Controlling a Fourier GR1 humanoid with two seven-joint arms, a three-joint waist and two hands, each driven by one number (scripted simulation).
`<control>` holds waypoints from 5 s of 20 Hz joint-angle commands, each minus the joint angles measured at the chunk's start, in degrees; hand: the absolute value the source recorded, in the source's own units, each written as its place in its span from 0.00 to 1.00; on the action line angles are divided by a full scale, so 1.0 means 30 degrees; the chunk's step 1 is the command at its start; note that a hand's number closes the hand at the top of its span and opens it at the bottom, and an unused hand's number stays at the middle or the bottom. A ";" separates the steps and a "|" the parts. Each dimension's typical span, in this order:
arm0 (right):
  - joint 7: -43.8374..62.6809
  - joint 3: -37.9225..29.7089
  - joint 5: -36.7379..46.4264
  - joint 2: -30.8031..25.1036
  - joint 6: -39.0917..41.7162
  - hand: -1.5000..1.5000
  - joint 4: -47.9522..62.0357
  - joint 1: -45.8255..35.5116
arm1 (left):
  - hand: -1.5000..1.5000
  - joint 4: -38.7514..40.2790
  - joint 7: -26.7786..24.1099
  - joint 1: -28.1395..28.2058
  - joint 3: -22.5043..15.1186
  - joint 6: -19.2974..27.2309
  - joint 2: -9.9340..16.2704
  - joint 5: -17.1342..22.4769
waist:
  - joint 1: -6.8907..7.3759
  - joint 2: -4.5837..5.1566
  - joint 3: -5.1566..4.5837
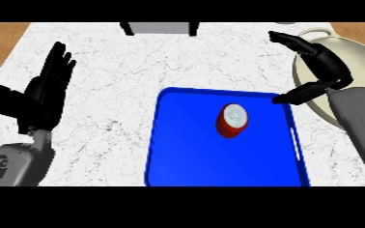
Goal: Pick the can from the tray and place it in the pot
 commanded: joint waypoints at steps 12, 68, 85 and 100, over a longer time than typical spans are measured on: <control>0.8788 0.6570 0.5929 -0.0874 0.4313 0.00 -0.5972 -0.1668 | 0.50 -0.0128 -0.0251 0.0660 0.0514 -0.0263 -0.0339 -0.0242 | -0.0383 -0.0193 -0.0031; 0.7744 0.3679 1.8859 0.5423 0.3881 1.00 -0.7181 0.4210 | 0.50 -0.2181 0.2505 0.1030 0.4774 -0.4307 -0.2561 -0.2914 | -0.0351 -0.0099 -0.0010; 1.6826 0.0793 1.7356 0.8210 -0.0188 1.00 -2.5258 1.5267 | 0.50 -0.0706 0.0590 0.1677 0.4790 -0.3805 -0.3362 -0.3450 | -0.1120 -0.0187 -0.0035; 1.8675 -1.0172 1.1505 0.6577 0.0220 1.00 -2.5544 1.0792 | 0.50 -0.1172 0.1822 0.0819 0.4513 -0.4132 -0.3451 -0.3719 | -0.0364 -0.0053 -0.0002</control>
